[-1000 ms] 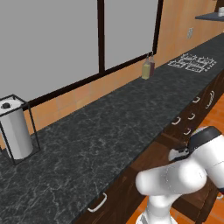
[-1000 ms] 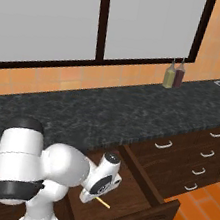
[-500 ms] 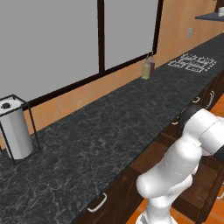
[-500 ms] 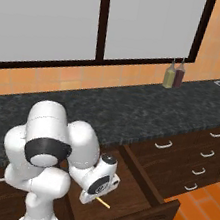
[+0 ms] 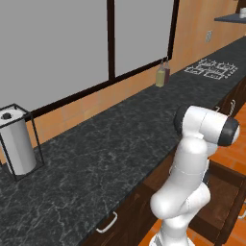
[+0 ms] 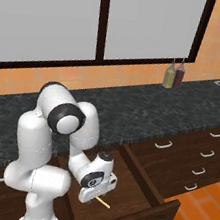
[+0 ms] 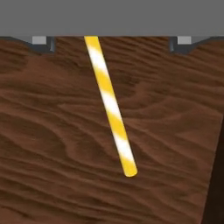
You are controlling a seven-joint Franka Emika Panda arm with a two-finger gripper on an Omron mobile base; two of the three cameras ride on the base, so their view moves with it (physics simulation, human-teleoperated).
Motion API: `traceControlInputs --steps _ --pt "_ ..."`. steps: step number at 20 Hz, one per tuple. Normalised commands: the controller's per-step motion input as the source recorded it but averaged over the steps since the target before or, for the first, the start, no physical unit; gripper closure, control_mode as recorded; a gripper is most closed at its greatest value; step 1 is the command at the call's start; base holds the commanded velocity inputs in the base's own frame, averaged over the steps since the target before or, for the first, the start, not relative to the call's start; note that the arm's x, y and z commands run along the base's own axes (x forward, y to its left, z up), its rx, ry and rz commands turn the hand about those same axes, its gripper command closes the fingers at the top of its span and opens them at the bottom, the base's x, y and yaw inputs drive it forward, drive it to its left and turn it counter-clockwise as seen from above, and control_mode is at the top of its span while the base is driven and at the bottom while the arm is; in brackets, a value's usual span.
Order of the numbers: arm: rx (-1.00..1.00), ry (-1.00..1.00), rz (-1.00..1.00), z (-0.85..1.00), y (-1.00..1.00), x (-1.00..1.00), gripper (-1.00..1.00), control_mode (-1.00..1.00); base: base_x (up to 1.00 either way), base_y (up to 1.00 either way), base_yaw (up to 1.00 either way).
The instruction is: Take a straw from the drawer in front and place it inside the glass cup on the dining counter.
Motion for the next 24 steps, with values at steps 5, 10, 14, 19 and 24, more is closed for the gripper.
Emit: traceControlInputs --steps 5,10,14,19,24 --pt "0.0 0.05 0.0 -0.16 -0.21 0.1 -1.0 -1.0 0.0 0.0 0.0" --pt "0.0 0.04 0.0 -0.2 -0.21 0.09 -1.0 -1.0 0.0 0.0 0.0" --pt "0.0 0.02 0.0 -0.25 -0.19 0.08 -1.0 -1.0 0.0 0.0 0.0" --pt "0.0 -0.02 0.0 -0.51 -0.05 -0.1 -1.0 -1.0 0.0 0.0 0.0" --pt "0.0 -0.01 0.0 -0.54 0.0 -0.02 1.0 -1.0 0.0 0.0 0.0"
